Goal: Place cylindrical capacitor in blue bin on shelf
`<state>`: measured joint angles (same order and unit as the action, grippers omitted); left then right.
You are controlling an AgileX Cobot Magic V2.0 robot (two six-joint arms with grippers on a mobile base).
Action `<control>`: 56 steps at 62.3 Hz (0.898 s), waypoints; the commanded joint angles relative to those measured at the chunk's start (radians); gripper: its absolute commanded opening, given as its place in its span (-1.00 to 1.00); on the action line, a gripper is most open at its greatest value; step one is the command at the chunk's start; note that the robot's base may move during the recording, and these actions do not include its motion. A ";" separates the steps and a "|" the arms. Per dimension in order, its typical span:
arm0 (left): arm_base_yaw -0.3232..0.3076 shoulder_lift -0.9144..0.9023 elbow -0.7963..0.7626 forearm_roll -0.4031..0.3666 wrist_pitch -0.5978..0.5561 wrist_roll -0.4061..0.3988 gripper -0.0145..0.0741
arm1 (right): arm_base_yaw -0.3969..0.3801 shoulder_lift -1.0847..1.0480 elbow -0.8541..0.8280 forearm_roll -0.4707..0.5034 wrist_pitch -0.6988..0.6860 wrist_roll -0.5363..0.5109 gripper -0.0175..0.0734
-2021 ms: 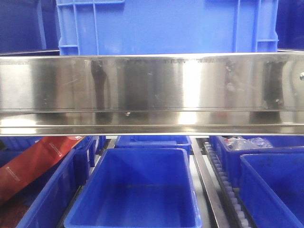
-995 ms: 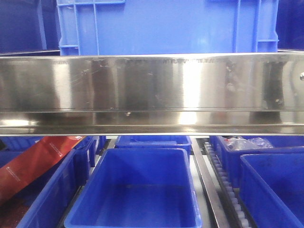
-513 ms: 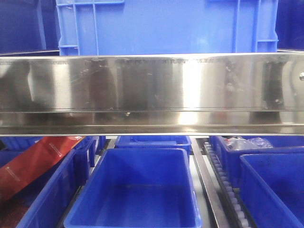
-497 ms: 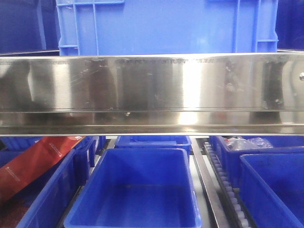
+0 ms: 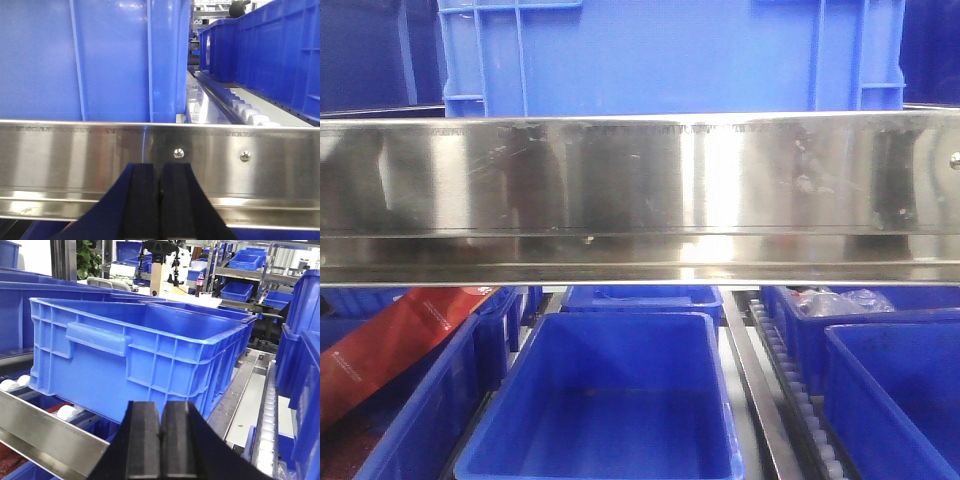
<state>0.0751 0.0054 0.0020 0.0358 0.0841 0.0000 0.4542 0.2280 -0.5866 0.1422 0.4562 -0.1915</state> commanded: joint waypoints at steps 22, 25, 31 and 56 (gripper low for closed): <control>0.002 -0.005 -0.002 0.003 -0.021 -0.013 -0.92 | -0.020 -0.005 0.015 0.009 -0.049 -0.002 -0.97; 0.002 -0.005 -0.002 0.003 -0.021 -0.013 -0.92 | -0.060 -0.005 0.038 0.009 -0.101 -0.002 -0.97; 0.002 -0.005 -0.002 0.003 -0.021 -0.013 -0.92 | -0.178 -0.008 0.106 0.011 -0.200 0.049 -0.97; 0.002 -0.005 -0.002 0.003 -0.021 -0.013 -0.92 | -0.479 -0.172 0.386 0.018 -0.249 0.116 -0.97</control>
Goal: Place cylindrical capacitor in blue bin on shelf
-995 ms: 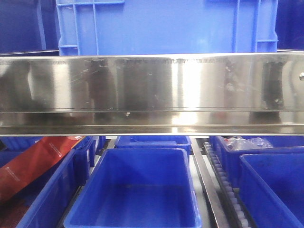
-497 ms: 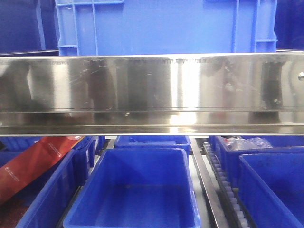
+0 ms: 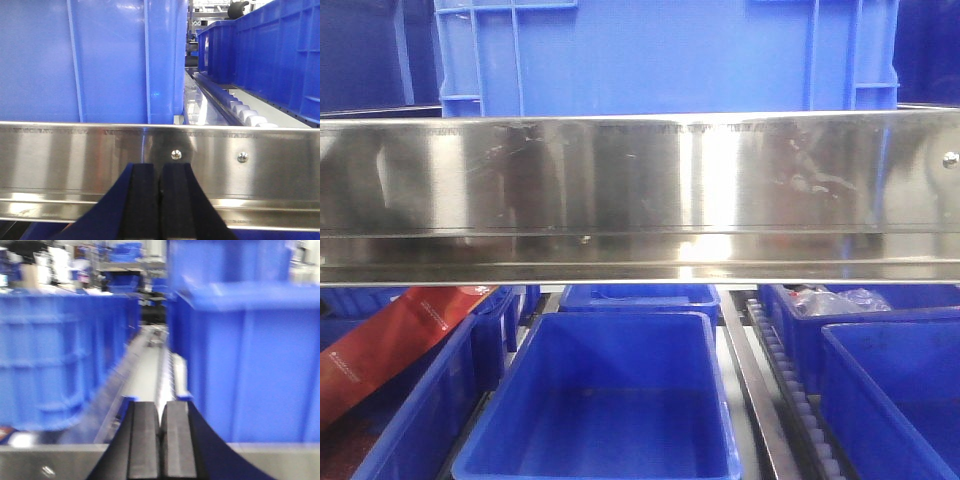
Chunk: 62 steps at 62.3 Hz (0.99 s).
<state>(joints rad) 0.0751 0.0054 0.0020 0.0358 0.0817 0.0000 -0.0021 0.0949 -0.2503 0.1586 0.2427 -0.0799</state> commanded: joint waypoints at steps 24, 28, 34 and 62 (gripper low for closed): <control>0.002 -0.005 -0.002 0.003 -0.018 -0.013 -0.92 | -0.025 -0.095 0.250 0.001 -0.224 0.004 -0.97; 0.002 -0.005 -0.002 0.003 -0.018 -0.013 -0.92 | -0.025 -0.095 0.250 0.001 -0.204 0.004 -0.97; 0.002 -0.005 -0.002 0.003 -0.018 -0.013 -0.92 | -0.025 -0.095 0.250 -0.012 -0.206 0.004 -0.97; 0.002 -0.005 -0.002 0.003 -0.018 -0.013 -0.92 | -0.025 -0.095 0.250 -0.014 -0.197 0.004 -0.97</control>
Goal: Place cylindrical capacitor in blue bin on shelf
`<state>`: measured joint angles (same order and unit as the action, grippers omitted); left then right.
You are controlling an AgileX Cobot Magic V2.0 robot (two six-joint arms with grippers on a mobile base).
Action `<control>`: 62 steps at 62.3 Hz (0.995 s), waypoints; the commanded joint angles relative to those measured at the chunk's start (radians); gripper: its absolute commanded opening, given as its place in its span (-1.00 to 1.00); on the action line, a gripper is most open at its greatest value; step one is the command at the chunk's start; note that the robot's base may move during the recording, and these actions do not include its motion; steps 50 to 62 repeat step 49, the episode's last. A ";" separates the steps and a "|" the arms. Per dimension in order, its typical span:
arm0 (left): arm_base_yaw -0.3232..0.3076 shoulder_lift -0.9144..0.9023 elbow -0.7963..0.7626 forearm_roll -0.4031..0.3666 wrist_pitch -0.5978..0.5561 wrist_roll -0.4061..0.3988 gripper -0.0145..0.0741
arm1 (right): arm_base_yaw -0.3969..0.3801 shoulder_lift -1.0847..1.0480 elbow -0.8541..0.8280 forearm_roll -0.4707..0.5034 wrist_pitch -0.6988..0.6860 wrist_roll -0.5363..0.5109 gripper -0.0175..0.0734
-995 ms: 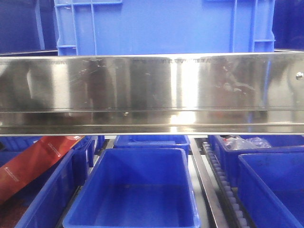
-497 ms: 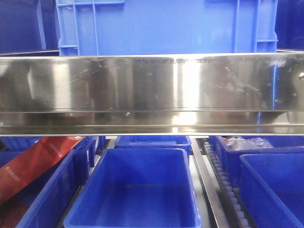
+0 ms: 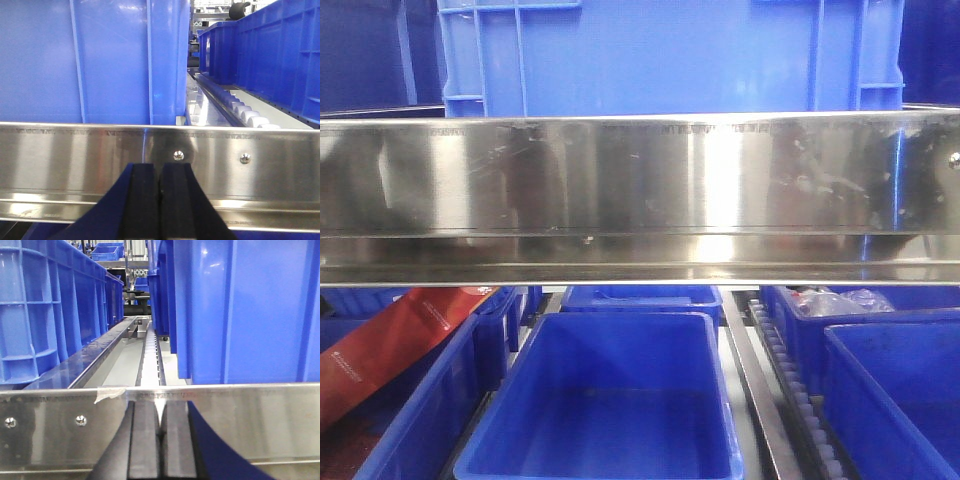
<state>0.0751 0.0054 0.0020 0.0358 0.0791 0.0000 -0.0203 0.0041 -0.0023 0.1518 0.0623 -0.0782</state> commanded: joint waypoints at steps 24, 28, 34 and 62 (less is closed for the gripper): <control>0.002 -0.005 -0.002 0.003 -0.016 -0.013 -0.92 | -0.007 -0.004 0.002 -0.007 -0.017 0.003 -0.97; 0.002 -0.005 -0.002 0.003 -0.016 -0.013 -0.92 | -0.007 -0.004 0.002 -0.007 -0.017 0.003 -0.97; 0.002 -0.005 -0.002 0.003 -0.016 -0.013 -0.92 | -0.007 -0.004 0.002 -0.007 -0.017 0.003 -0.97; 0.002 -0.005 -0.002 0.003 -0.016 -0.013 -0.92 | -0.007 -0.004 0.002 -0.007 -0.017 0.003 -0.97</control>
